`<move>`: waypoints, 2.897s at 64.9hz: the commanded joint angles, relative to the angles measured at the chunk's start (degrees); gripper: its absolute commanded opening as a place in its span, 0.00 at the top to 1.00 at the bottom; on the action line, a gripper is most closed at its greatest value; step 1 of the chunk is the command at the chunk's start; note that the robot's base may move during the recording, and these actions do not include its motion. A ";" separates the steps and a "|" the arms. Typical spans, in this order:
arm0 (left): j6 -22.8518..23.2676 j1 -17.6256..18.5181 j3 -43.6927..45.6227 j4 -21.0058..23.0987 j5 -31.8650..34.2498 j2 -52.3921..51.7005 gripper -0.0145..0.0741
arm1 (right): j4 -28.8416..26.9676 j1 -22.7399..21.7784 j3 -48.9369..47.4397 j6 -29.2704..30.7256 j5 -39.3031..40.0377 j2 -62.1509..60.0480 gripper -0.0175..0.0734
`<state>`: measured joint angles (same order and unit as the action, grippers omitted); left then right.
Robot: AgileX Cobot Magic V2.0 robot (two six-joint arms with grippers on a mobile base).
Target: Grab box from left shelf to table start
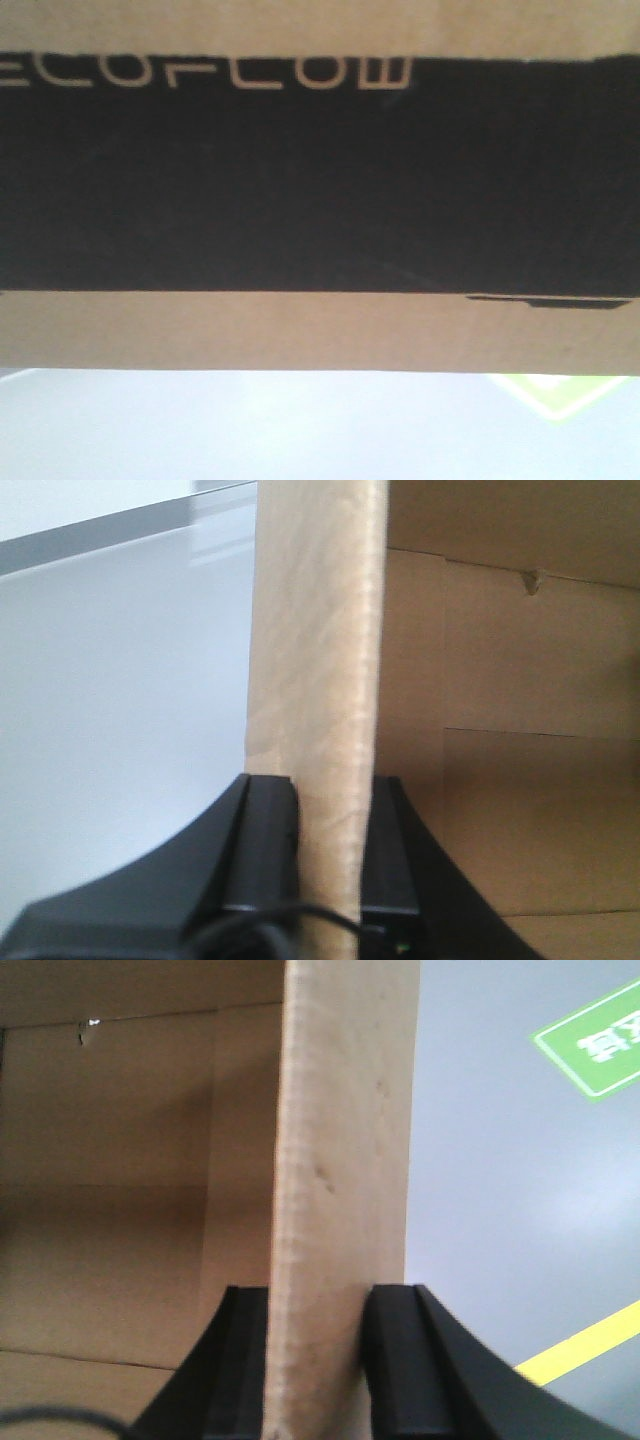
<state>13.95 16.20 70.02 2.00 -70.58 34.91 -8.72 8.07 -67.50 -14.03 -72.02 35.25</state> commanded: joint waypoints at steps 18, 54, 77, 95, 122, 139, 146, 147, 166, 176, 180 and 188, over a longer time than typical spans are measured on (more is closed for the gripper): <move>1.15 0.28 2.47 -0.76 9.20 0.02 0.95 | 3.75 -0.27 -1.61 0.13 -3.36 0.42 0.75; 1.15 0.28 2.47 -0.67 9.31 0.02 0.95 | 3.74 -0.27 -1.61 0.13 -3.35 0.42 0.75; 1.15 0.28 2.47 -0.67 9.31 0.02 0.95 | 3.74 -0.27 -1.61 0.13 -3.35 0.42 0.75; 1.15 0.28 2.47 -0.67 9.31 0.02 0.95 | 3.74 -0.27 -1.61 0.13 -3.35 0.42 0.75; 1.15 0.28 2.47 -0.67 9.31 0.02 0.95 | 3.74 -0.27 -1.61 0.13 -3.35 0.42 0.75; 1.15 0.28 2.47 -0.67 9.31 0.02 0.95 | 3.74 -0.27 -1.61 0.13 -3.35 0.42 0.75; 1.15 0.28 2.47 -0.67 9.31 0.02 0.95 | 3.74 -0.27 -1.61 0.13 -3.35 0.42 0.75; 1.15 0.28 2.47 -0.67 9.31 0.02 0.95 | 3.74 -0.27 -1.61 0.13 -3.35 0.42 0.75; 1.15 0.28 2.47 -0.67 9.31 0.02 0.95 | 3.74 -0.27 -1.61 0.13 -3.35 0.42 0.75; 1.15 0.28 2.47 -0.67 9.31 0.02 0.95 | 3.74 -0.27 -1.61 0.13 -3.35 0.42 0.75; 1.15 0.28 2.47 -0.67 9.31 0.02 0.95 | 3.74 -0.27 -1.61 0.13 -3.35 0.42 0.75; 1.15 0.28 2.47 -0.67 9.31 0.02 0.95 | 3.74 -0.27 -1.61 0.13 -3.35 0.42 0.75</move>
<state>13.95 16.20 70.02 2.00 -70.38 35.17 -8.58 8.07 -67.50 -14.08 -72.02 35.25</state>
